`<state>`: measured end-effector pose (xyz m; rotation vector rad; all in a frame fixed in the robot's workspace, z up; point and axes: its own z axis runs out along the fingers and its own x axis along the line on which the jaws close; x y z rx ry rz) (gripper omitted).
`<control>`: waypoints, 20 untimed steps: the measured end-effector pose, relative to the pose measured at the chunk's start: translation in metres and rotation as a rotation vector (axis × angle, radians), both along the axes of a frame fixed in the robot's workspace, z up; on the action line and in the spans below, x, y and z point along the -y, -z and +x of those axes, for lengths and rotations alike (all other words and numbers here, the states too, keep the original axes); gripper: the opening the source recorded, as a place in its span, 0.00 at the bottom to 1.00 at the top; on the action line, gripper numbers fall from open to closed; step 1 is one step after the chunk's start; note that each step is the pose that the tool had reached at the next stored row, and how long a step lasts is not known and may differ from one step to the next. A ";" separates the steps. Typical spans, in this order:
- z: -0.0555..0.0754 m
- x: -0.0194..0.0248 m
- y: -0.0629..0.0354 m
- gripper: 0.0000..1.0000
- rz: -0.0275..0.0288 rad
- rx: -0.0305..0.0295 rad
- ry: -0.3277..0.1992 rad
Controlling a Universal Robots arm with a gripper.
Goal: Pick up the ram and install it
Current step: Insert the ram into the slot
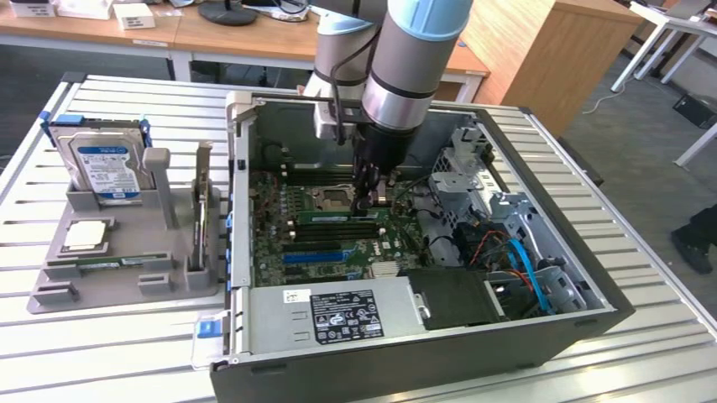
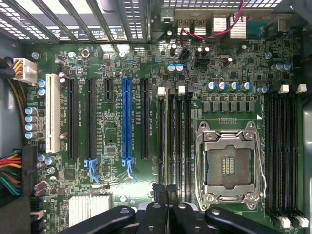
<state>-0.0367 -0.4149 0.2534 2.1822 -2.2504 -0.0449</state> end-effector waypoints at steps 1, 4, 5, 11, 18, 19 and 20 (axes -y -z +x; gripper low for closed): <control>0.000 -0.0001 0.0009 0.12 0.0003 0.0001 0.000; 0.000 0.0000 0.0033 0.12 0.0002 0.0000 0.000; 0.000 0.0001 0.0037 0.12 0.0001 -0.0001 0.000; 0.000 0.0000 0.0038 0.12 0.0000 -0.0001 0.000; 0.000 0.0000 0.0044 0.12 -0.0031 -0.0002 -0.011; 0.000 0.0000 0.0044 0.12 -0.0033 -0.0001 -0.011; 0.000 0.0001 0.0044 0.12 -0.0034 -0.0001 -0.011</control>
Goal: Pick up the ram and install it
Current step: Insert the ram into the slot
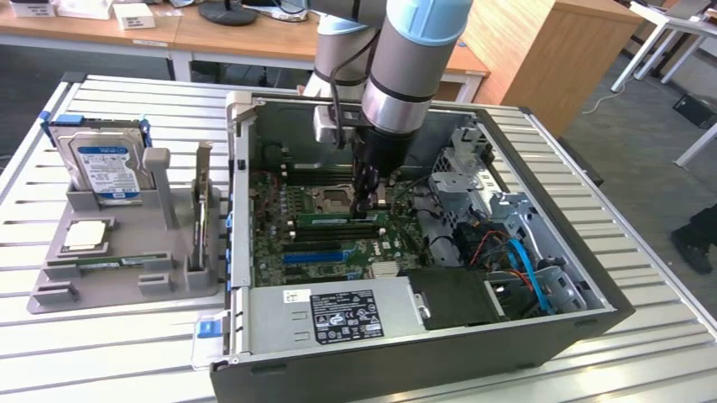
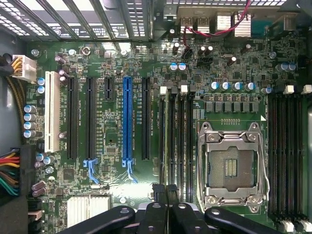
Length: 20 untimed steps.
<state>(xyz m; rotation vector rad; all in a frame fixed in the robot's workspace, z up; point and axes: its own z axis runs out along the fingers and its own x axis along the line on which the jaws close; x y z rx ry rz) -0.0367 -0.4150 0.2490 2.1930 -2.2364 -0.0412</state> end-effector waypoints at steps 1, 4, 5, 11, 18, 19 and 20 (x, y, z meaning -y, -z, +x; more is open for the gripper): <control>0.000 0.0000 0.0000 0.12 0.0000 0.0000 0.000; 0.000 -0.0001 0.0016 0.12 0.0004 0.0002 0.000; 0.000 0.0000 0.0025 0.12 0.0001 0.0001 0.000; 0.000 0.0000 0.0046 0.12 -0.0002 0.0000 0.000; 0.000 0.0000 0.0067 0.12 -0.0001 -0.0001 0.000; 0.000 0.0000 0.0067 0.12 -0.0001 0.0000 0.000; 0.000 0.0000 0.0067 0.12 -0.0001 -0.0001 0.000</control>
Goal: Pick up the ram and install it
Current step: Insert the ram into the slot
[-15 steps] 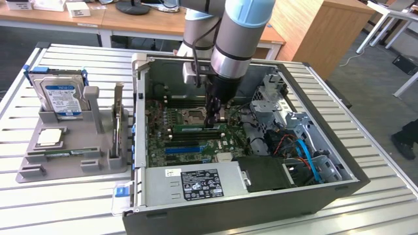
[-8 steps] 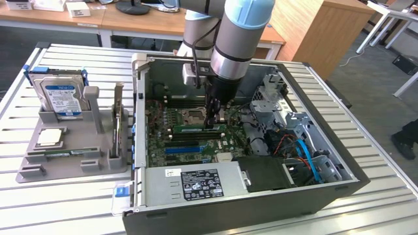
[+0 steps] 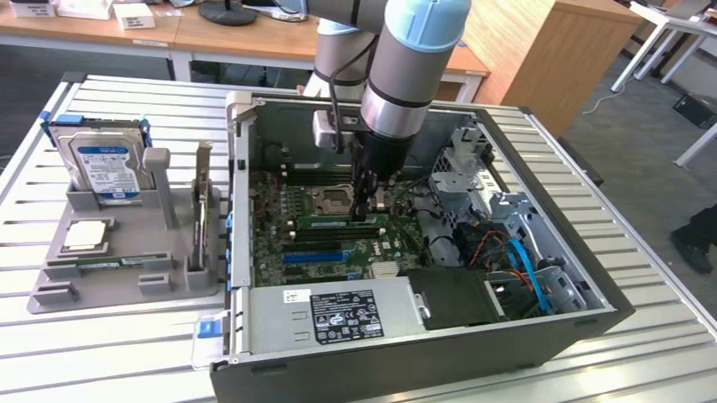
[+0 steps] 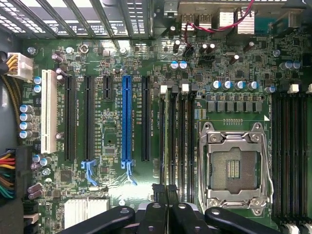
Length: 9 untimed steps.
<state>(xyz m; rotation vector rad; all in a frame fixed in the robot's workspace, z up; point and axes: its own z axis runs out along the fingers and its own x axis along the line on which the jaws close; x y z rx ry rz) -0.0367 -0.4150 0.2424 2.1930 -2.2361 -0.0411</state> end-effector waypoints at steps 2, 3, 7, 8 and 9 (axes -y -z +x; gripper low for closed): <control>0.000 0.0000 0.0001 0.12 0.0002 0.0001 0.000; 0.000 0.0002 0.0002 0.12 0.0005 0.0002 0.000; 0.000 0.0012 0.0001 0.12 0.0002 0.0001 0.000; 0.000 0.0013 0.0001 0.12 0.0002 0.0001 0.000; 0.000 0.0013 0.0004 0.12 0.0002 0.0001 0.000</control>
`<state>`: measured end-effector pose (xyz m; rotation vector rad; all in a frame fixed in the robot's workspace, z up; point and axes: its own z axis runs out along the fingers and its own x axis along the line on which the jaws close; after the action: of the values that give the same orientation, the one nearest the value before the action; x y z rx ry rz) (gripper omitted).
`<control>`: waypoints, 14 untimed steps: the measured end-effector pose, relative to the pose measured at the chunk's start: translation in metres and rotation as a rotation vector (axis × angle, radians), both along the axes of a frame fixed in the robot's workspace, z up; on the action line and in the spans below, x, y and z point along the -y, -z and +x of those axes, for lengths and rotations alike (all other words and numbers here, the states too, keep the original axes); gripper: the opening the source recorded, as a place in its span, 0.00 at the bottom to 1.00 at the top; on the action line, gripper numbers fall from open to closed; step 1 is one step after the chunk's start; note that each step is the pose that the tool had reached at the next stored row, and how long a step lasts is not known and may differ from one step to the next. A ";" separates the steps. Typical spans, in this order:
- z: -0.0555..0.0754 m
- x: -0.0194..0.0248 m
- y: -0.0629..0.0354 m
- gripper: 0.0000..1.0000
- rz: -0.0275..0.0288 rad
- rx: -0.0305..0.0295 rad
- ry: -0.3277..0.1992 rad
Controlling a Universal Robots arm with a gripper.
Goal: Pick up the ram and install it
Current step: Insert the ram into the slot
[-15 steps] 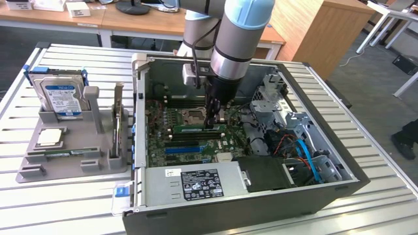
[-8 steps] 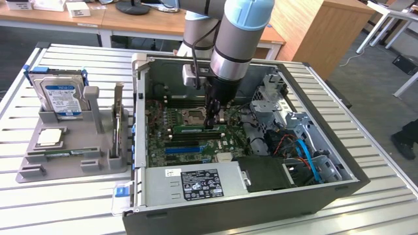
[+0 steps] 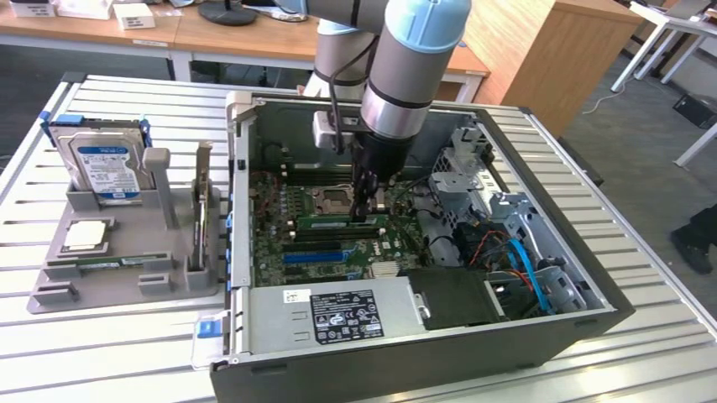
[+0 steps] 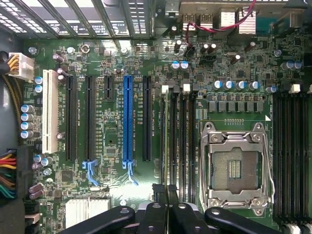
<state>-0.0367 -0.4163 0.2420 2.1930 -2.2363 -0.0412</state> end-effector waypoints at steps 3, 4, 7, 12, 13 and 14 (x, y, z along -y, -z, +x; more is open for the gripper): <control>0.000 0.0000 0.0016 0.12 -0.0001 0.0000 0.000; 0.000 0.0000 0.0019 0.12 -0.0001 0.0000 0.000; 0.000 0.0000 0.0026 0.12 -0.0002 -0.0001 0.000; 0.000 0.0000 0.0027 0.12 0.0000 0.0000 -0.001; 0.000 0.0000 0.0027 0.12 -0.0001 0.0000 -0.002; 0.000 0.0000 0.0027 0.12 0.0000 0.0000 -0.004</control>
<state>-0.0367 -0.4163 0.2392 2.1973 -2.2321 -0.0411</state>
